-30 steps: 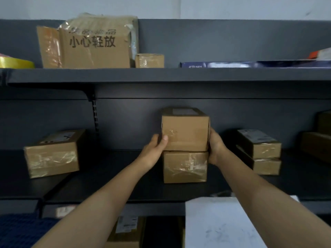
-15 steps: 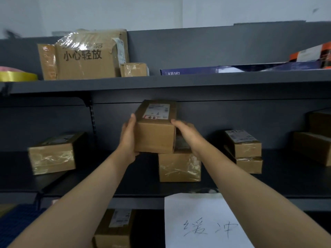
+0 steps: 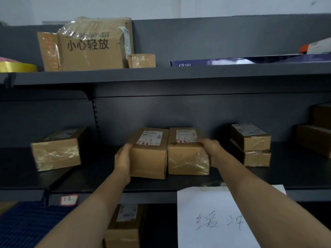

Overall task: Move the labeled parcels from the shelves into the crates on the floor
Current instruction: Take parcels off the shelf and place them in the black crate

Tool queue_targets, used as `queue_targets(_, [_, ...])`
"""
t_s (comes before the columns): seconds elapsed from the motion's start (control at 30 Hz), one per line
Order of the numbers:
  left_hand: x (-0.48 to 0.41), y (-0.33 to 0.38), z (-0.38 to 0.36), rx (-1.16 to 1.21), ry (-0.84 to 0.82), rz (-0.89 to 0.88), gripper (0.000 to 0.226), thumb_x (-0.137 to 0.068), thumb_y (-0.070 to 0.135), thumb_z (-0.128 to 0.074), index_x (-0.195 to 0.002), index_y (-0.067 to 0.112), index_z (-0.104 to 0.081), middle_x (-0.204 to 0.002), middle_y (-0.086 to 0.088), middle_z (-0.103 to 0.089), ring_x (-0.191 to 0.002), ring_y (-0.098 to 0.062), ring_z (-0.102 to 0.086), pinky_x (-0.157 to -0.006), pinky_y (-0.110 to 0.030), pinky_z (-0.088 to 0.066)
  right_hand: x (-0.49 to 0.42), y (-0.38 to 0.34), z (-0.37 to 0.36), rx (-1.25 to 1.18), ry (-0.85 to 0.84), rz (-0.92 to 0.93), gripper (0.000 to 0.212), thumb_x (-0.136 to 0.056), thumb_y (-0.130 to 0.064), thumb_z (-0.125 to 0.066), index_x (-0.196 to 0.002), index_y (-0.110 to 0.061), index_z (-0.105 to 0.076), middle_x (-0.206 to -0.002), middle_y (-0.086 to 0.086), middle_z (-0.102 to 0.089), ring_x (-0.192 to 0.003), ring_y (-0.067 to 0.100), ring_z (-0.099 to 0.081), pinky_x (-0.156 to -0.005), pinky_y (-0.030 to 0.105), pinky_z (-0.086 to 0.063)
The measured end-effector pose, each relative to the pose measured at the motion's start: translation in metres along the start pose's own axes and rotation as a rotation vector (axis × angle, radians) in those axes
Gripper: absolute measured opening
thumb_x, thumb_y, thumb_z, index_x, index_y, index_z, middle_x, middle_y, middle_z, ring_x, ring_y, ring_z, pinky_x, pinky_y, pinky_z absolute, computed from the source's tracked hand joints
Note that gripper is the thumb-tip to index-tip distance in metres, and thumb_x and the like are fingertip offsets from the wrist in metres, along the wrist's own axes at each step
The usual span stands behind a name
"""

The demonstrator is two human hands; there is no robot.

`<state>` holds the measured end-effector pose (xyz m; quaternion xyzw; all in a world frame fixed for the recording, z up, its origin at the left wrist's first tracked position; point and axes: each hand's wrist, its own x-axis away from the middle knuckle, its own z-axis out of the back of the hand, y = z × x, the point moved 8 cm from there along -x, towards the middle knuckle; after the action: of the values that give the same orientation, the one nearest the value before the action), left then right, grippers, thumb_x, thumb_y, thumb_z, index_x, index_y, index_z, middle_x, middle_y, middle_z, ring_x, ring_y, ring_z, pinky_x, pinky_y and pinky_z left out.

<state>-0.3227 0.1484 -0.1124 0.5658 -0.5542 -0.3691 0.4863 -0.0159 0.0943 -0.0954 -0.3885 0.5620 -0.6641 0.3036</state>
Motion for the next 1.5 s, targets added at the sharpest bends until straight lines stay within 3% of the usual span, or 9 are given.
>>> queue_targets(0.1, [-0.002,-0.004,-0.009,0.031,-0.056,0.019,0.031,-0.082,0.043,-0.056,-0.107,0.025,-0.057,-0.107,-0.009,-0.061,-0.102,-0.03,-0.057,-0.094,-0.051,-0.046,0.014,0.01,-0.002,-0.144,-0.117,-0.079,0.033,-0.086,-0.033,-0.067,-0.106,-0.008,-0.061,-0.1,0.017,-0.069,-0.084,0.032,-0.067,-0.066,0.039,-0.055])
queue_targets(0.23, [-0.004,-0.007,-0.005,0.149,-0.116,0.003,0.04,-0.064,0.042,-0.063,-0.101,0.028,-0.067,-0.113,-0.01,-0.066,-0.104,-0.031,-0.061,-0.093,-0.055,-0.047,0.023,0.015,-0.006,-0.28,-0.203,-0.054,0.047,-0.083,-0.038,-0.067,-0.126,-0.023,-0.055,-0.116,0.014,-0.065,-0.104,0.035,-0.062,-0.086,0.048,-0.053])
queue_targets(0.37, [0.001,-0.011,0.002,0.285,-0.143,-0.013,0.047,-0.068,0.041,-0.063,-0.113,0.029,-0.064,-0.116,-0.007,-0.067,-0.108,-0.029,-0.061,-0.095,-0.051,-0.047,0.039,-0.002,-0.007,-0.198,-0.232,0.096,0.059,-0.085,-0.04,-0.062,-0.138,-0.046,-0.039,-0.126,0.003,-0.051,-0.116,0.033,-0.048,-0.098,0.068,-0.031])
queue_targets(0.5, [0.02,-0.007,0.0,0.358,-0.171,-0.055,0.045,-0.074,0.045,-0.063,-0.116,0.029,-0.062,-0.117,-0.004,-0.067,-0.11,-0.026,-0.061,-0.094,-0.048,-0.048,0.068,-0.018,0.002,-0.284,-0.273,0.209,0.05,-0.091,-0.029,-0.056,-0.135,-0.047,-0.041,-0.126,0.003,-0.056,-0.112,0.031,-0.055,-0.081,0.052,-0.053])
queue_targets(0.73, [0.088,-0.002,-0.022,0.364,-0.19,-0.098,0.034,-0.08,0.045,-0.057,-0.11,0.029,-0.064,-0.113,-0.003,-0.068,-0.103,-0.022,-0.064,-0.087,-0.041,-0.052,0.116,-0.007,0.064,-0.344,-0.18,0.167,0.045,-0.087,-0.028,-0.061,-0.13,-0.031,-0.048,-0.12,0.005,-0.061,-0.11,0.026,-0.058,-0.09,0.049,-0.05])
queue_targets(1.03, [0.263,-0.061,-0.174,0.305,-0.5,-0.069,0.03,-0.089,0.039,-0.053,-0.116,0.028,-0.061,-0.116,-0.003,-0.067,-0.106,-0.021,-0.062,-0.086,-0.04,-0.05,0.222,0.034,0.3,-0.366,0.038,0.189,0.029,-0.089,-0.037,-0.057,-0.116,-0.028,-0.056,-0.115,0.005,-0.063,-0.102,0.022,-0.059,-0.086,0.04,-0.051])
queue_targets(1.2, [0.394,-0.146,-0.298,0.152,-0.778,0.137,0.027,-0.089,0.041,-0.055,-0.114,0.031,-0.057,-0.118,-0.005,-0.065,-0.106,-0.022,-0.06,-0.088,-0.039,-0.048,0.298,0.099,0.476,-0.443,0.276,0.078,0.025,-0.088,-0.038,-0.057,-0.109,-0.025,-0.057,-0.102,0.003,-0.065,-0.095,0.02,-0.06,-0.085,0.037,-0.048])
queue_targets(1.33, [0.479,-0.218,-0.39,-0.137,-0.966,0.297,0.034,-0.084,0.054,-0.055,-0.113,0.036,-0.052,-0.116,0.005,-0.056,-0.105,-0.017,-0.051,-0.104,-0.047,-0.026,0.357,0.155,0.596,-0.53,0.512,0.028,0.017,-0.089,-0.035,-0.059,-0.1,-0.022,-0.057,-0.097,0.005,-0.065,-0.09,0.021,-0.06,-0.099,0.044,-0.046])
queue_targets(1.5, [0.603,-0.314,-0.493,-0.371,-1.242,0.468,0.044,-0.081,0.05,-0.061,-0.122,0.035,-0.052,-0.121,-0.005,-0.058,-0.104,-0.026,-0.057,-0.081,-0.044,-0.046,0.442,0.233,0.732,-0.562,0.777,-0.107,0.03,-0.086,-0.039,-0.062,-0.107,-0.019,-0.056,-0.102,0.008,-0.064,-0.095,0.025,-0.06,-0.097,0.047,-0.048])
